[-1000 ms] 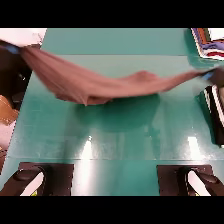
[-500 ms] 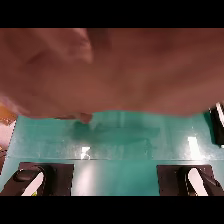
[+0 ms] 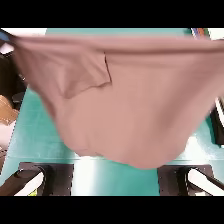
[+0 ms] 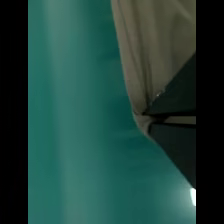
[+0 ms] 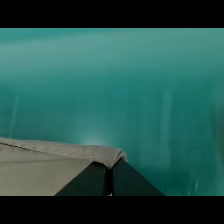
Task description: Fold the shirts.
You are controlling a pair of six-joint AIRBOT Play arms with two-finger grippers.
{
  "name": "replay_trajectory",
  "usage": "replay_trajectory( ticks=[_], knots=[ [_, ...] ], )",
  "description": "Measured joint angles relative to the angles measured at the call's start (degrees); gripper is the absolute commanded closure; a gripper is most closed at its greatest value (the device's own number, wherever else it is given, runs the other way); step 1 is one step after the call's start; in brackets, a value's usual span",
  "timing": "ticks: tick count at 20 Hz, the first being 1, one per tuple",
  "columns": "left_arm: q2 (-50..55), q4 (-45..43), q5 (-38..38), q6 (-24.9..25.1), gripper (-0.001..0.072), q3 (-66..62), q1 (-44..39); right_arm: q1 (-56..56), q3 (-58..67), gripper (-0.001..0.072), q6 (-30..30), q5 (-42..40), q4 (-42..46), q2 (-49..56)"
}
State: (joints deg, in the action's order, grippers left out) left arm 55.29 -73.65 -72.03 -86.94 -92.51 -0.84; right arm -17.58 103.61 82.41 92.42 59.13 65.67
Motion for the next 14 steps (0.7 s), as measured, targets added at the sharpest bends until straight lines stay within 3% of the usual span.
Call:
replay_trajectory(
  ticks=[6, 11, 14],
  knots=[
    [21.03, -0.28, 6.01, 0.70, 0.0680, 6.40, 0.02, 12.04, -8.79, 0.0694, 1.09, -3.13, 11.23, 18.10],
    [30.10, 0.15, 18.45, 1.57, 0.0680, 7.15, 0.04, 15.54, -10.08, 0.0694, 1.29, -16.39, 10.40, 26.91],
    [31.50, 0.26, 19.45, 1.77, 0.0680, 6.27, 0.07, 16.06, -10.32, 0.0694, 0.33, -20.41, 9.84, 27.50]
  ],
)
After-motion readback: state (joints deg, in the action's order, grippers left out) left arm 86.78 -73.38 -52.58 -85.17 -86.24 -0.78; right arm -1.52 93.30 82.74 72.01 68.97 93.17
